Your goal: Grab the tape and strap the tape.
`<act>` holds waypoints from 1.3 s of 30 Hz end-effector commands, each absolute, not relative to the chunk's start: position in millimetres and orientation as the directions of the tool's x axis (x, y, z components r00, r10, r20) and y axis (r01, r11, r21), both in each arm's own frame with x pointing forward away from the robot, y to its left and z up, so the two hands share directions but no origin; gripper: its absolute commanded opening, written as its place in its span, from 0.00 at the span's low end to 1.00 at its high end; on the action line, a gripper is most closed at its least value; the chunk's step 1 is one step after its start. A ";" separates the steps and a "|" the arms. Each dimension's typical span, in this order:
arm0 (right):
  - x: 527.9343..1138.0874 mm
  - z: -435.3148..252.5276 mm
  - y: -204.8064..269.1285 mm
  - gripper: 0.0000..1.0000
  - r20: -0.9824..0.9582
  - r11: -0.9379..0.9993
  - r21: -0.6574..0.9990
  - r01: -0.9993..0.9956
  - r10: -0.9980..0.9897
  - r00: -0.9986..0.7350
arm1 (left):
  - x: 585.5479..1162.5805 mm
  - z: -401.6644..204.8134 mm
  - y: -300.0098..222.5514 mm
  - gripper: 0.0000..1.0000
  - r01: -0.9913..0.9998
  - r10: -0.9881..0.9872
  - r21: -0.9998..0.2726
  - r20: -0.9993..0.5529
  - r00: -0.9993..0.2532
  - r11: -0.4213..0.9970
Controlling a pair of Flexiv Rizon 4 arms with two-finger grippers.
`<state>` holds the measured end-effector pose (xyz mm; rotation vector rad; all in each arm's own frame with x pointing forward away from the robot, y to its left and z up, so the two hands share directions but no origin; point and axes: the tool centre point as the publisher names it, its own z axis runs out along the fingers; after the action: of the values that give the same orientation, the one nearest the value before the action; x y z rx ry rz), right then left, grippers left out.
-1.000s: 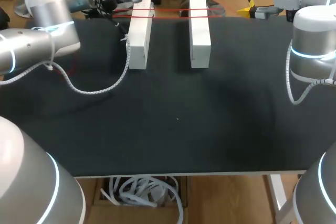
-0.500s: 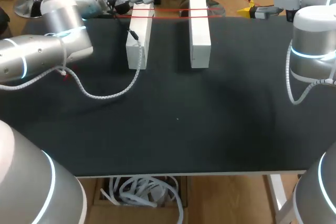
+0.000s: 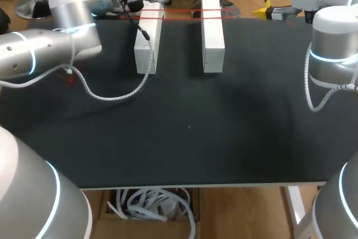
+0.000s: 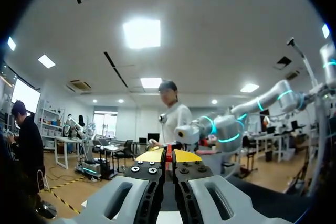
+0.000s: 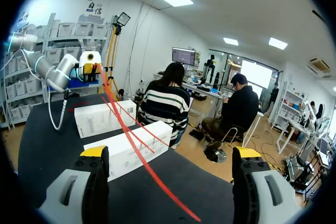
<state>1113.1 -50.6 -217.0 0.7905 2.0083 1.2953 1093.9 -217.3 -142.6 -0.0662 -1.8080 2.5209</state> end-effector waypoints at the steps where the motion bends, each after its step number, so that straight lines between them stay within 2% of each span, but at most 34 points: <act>1: 1113.4 -217.0 -50.6 1.00 -0.174 0.342 0.927 0.153 0.755 -0.633 | 1101.8 -143.6 -220.9 0.00 -0.010 0.091 -0.946 -0.020 -0.996 -0.323; 39: 1113.4 -217.0 -50.6 1.00 -0.174 0.342 0.927 0.153 0.755 -0.633 | 1097.6 -145.5 -221.2 0.00 -0.010 0.083 -0.946 -0.018 -0.996 -0.324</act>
<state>1113.1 -50.6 -217.0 0.7905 2.0083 1.2953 1098.9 -221.2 -146.0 -0.1000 -1.7886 2.5086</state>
